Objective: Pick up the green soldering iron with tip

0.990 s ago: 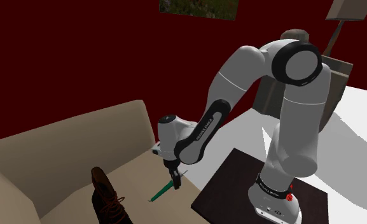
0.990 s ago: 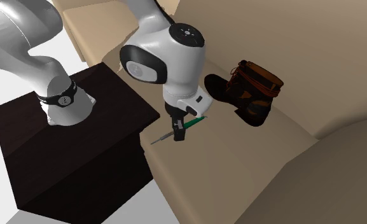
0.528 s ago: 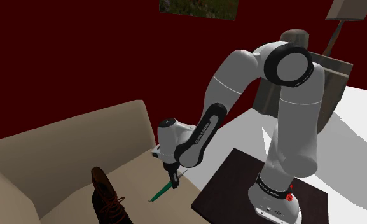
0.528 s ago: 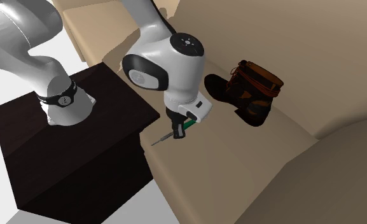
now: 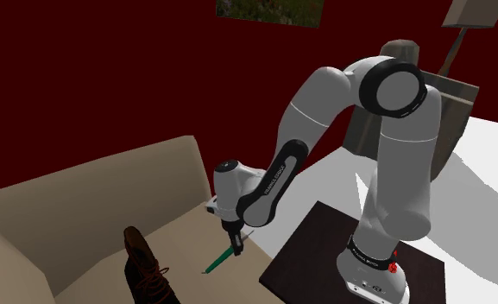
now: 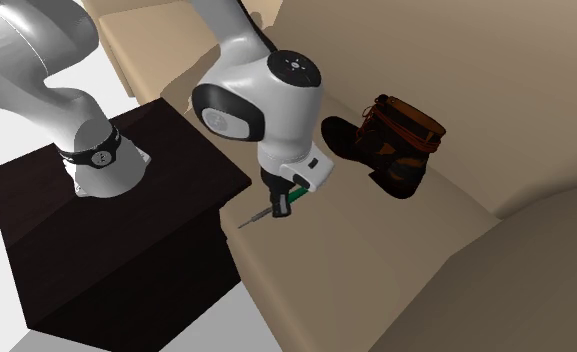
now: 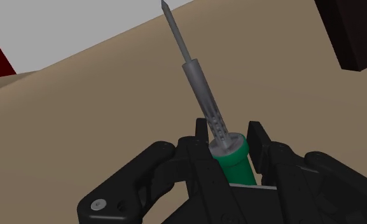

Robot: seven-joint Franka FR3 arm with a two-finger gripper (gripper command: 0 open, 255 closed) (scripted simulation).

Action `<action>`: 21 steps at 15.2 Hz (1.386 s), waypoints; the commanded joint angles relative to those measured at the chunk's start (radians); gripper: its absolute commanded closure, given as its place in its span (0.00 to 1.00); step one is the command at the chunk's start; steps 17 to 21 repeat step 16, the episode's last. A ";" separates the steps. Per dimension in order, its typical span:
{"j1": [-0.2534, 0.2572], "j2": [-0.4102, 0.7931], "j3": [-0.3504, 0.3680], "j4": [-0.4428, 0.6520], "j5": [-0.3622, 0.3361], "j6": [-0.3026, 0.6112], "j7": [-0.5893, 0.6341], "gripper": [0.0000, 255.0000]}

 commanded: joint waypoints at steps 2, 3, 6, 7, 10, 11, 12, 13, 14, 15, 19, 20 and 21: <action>-0.004 -0.036 0.007 -0.003 0.016 -0.033 -0.010 1.00; -0.006 -0.050 0.010 -0.004 0.022 -0.046 -0.014 1.00; -0.009 -0.093 0.016 -0.004 0.039 -0.088 -0.026 1.00; -0.010 -0.107 0.018 -0.004 0.044 -0.102 -0.029 1.00; -0.012 -0.148 0.021 -0.001 0.060 -0.145 -0.039 1.00; -0.012 -0.161 0.022 0.000 0.064 -0.159 -0.042 1.00; -0.012 -0.174 0.023 0.002 0.069 -0.173 -0.045 1.00; -0.012 -0.187 0.023 0.004 0.073 -0.188 -0.048 1.00; -0.013 -0.200 0.024 0.006 0.077 -0.202 -0.050 1.00; -0.013 -0.202 0.024 0.006 0.078 -0.204 -0.051 1.00; -0.013 -0.202 0.024 0.007 0.078 -0.204 -0.051 1.00; -0.013 -0.202 0.024 0.007 0.078 -0.204 -0.051 1.00; -0.013 -0.202 0.024 0.007 0.078 -0.204 -0.051 1.00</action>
